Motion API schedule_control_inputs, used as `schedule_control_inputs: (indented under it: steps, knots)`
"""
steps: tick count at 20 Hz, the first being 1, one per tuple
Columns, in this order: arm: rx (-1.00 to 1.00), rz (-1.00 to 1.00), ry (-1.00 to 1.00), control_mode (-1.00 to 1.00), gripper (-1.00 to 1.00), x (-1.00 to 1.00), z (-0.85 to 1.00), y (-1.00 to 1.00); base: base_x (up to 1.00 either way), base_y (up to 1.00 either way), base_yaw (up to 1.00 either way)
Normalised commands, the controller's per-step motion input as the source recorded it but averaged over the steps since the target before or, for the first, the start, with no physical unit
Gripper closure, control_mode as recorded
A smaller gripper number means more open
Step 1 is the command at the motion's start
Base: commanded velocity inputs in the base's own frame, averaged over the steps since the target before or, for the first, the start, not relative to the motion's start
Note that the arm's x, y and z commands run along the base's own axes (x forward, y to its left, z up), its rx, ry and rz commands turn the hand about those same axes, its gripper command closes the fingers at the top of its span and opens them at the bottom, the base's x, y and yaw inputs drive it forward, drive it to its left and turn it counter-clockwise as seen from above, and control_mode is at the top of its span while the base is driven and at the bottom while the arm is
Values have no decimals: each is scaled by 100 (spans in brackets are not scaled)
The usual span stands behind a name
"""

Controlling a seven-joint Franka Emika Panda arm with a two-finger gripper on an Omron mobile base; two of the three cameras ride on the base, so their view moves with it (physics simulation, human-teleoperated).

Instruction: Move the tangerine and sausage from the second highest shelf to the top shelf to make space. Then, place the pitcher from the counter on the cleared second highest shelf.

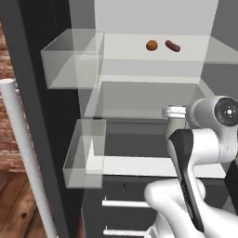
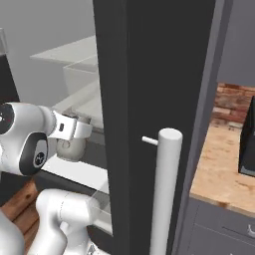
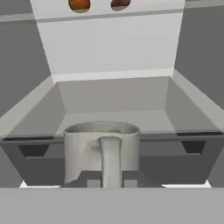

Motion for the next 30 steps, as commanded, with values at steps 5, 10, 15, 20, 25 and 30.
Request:
schedule_control_inputs:
  steps: [5, 10, 15, 20, 25, 30]
  knots:
    - [0, 0, 0, 100, 100, 0, 0, 0, 51, 21, -39]
    - [0, 0, 0, 100, 100, 0, 0, 0, 42, 9, -37]
    - [0, 0, 0, 100, 100, 0, 0, 0, 31, 9, -26]
    - [0, 0, 0, 100, 100, 0, 0, 0, 26, 29, -6]
    - [-1, 0, 0, -100, 100, 6, 0, 6, 12, 19, 0]
    - [0, 0, 0, -100, 100, 0, 0, 0, 0, 0, 0]
